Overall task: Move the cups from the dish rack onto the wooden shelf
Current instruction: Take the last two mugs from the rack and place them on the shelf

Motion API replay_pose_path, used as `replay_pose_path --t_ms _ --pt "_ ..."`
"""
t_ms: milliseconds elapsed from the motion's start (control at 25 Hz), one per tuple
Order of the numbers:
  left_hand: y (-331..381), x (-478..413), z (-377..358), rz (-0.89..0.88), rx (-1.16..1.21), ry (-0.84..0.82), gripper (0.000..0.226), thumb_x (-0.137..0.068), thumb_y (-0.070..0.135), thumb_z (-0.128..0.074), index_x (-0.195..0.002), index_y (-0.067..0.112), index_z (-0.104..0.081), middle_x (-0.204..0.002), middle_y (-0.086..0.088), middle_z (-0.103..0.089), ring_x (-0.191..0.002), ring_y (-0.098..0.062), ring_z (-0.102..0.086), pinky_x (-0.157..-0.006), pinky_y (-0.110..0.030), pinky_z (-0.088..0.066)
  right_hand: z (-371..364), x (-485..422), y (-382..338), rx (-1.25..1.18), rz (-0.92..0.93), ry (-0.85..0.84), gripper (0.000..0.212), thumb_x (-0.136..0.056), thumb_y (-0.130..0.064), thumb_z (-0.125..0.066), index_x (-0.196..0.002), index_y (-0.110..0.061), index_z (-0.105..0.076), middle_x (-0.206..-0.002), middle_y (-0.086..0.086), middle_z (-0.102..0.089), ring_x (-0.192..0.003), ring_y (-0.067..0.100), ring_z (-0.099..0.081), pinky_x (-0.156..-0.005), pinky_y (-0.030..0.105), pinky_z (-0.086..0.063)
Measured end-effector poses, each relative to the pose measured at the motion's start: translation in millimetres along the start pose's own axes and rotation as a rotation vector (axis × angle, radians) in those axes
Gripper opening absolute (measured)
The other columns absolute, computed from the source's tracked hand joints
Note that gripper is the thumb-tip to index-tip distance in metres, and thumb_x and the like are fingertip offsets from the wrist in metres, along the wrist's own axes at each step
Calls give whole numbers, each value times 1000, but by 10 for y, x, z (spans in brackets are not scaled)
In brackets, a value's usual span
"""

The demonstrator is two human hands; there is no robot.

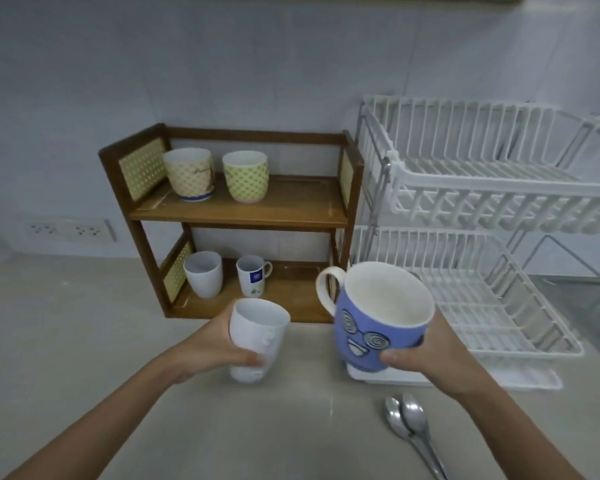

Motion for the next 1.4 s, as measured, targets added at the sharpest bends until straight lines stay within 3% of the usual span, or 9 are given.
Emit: replay_pose_path --t_ms 120,240,400,520,640,1120,1200,1320,1400 --pt "-154 -145 148 -51 32 261 85 -56 25 -91 -126 29 -43 -119 6 -59 -107 -11 -58 -81 -30 -55 -684 -318 -43 -25 49 118 87 -43 -35 -88 -119 -30 -47 -115 -10 -64 -105 6 -62 -77 19 -54" --pt "-186 -288 222 -92 95 383 83 -57 23 -91 -125 23 -44 -118 3 -60 -106 -13 -59 -84 -33 -54 -1086 -850 -160 -9 71 324 86 -41 -40 -86 -115 -32 -43 -115 -14 -58 -102 -1 -59 -76 14 -54" --pt "-144 -502 276 -118 0 384 89 -52 35 -91 -126 24 -42 -116 8 -57 -106 -10 -55 -86 -29 -50 -1042 -1806 -310 72 82 593 90 -48 -39 -89 -120 -27 -35 -109 -13 -51 -97 3 -54 -66 8 -44" --pt "-100 -743 309 -116 -44 324 95 -50 40 -88 -129 30 -35 -119 8 -52 -108 -12 -51 -88 -30 -49 -852 -2373 -266 101 47 716 90 -53 -28 -91 -124 -14 -38 -114 -1 -55 -104 19 -56 -76 26 -52" --pt "-115 -977 319 -123 -17 297 93 -47 42 -86 -121 37 -30 -118 8 -51 -107 -11 -50 -83 -26 -46 -701 -2690 -116 172 1 718 94 -54 -25 -90 -130 -9 -38 -124 8 -58 -111 25 -57 -91 44 -52" --pt "-226 -1397 240 -33 -8 322 109 -44 54 -82 -134 28 -28 -116 10 -49 -110 -14 -48 -93 -37 -47 -590 -2787 94 320 -37 680 90 -64 -24 -87 -134 -6 -34 -134 12 -52 -120 28 -51 -98 43 -47" --pt "-223 -1413 224 -33 -23 325 109 -47 55 -82 -136 26 -27 -120 8 -50 -113 -16 -49 -94 -37 -47 -672 -2593 82 404 46 714 87 -70 -20 -82 -139 -6 -30 -139 13 -47 -126 26 -46 -104 40 -42" --pt "-230 -1459 197 -14 -22 335 110 -48 58 -81 -138 26 -25 -129 5 -51 -118 -17 -49 -93 -35 -46 -971 -1860 455 565 275 807 62 -82 -19 -65 -136 -9 -36 -138 8 -44 -130 18 -40 -109 30 -33" --pt "-212 -1508 170 8 -47 363 110 -45 59 -80 -136 27 -27 -130 5 -52 -118 -19 -50 -93 -34 -45 -1183 -1208 985 736 241 687 51 -81 -15 -60 -129 -6 -46 -133 6 -47 -128 19 -41 -109 32 -33"
Point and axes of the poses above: each hand's wrist, its own x-axis away from the middle knuckle, its own z-axis out of the back of the hand, y = z × x, the point moved 1 cm from there along -x, towards the middle knuckle
